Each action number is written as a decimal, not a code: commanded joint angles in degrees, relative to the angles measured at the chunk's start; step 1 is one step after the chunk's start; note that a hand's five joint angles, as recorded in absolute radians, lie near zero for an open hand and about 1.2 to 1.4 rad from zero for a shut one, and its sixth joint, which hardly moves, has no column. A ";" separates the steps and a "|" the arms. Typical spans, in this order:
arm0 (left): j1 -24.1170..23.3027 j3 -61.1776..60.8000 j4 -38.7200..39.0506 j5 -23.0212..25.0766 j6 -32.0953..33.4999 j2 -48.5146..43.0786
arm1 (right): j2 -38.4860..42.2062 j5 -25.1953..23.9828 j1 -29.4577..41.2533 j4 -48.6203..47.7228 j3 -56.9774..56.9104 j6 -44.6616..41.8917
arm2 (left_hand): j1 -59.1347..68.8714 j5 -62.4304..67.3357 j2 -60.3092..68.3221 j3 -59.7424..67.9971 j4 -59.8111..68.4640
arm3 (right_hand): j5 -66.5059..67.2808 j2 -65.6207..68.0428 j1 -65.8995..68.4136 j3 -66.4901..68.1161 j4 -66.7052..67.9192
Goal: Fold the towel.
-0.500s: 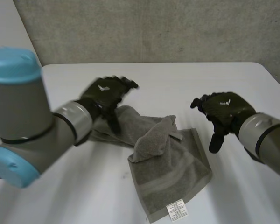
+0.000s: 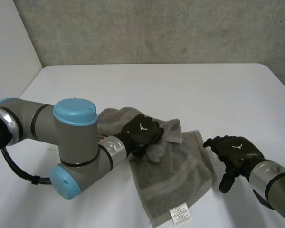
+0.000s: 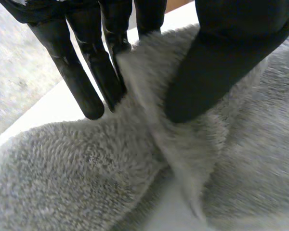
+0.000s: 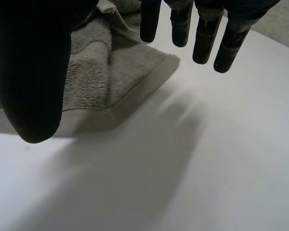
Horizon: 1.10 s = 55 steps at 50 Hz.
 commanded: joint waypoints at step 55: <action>-12.01 -17.21 -6.39 -29.96 -34.94 16.92 | 28.61 6.59 8.75 7.90 -51.40 0.73 | 17.31 17.42 16.60 17.23 17.17 | 66.86 67.33 68.22 67.71 66.78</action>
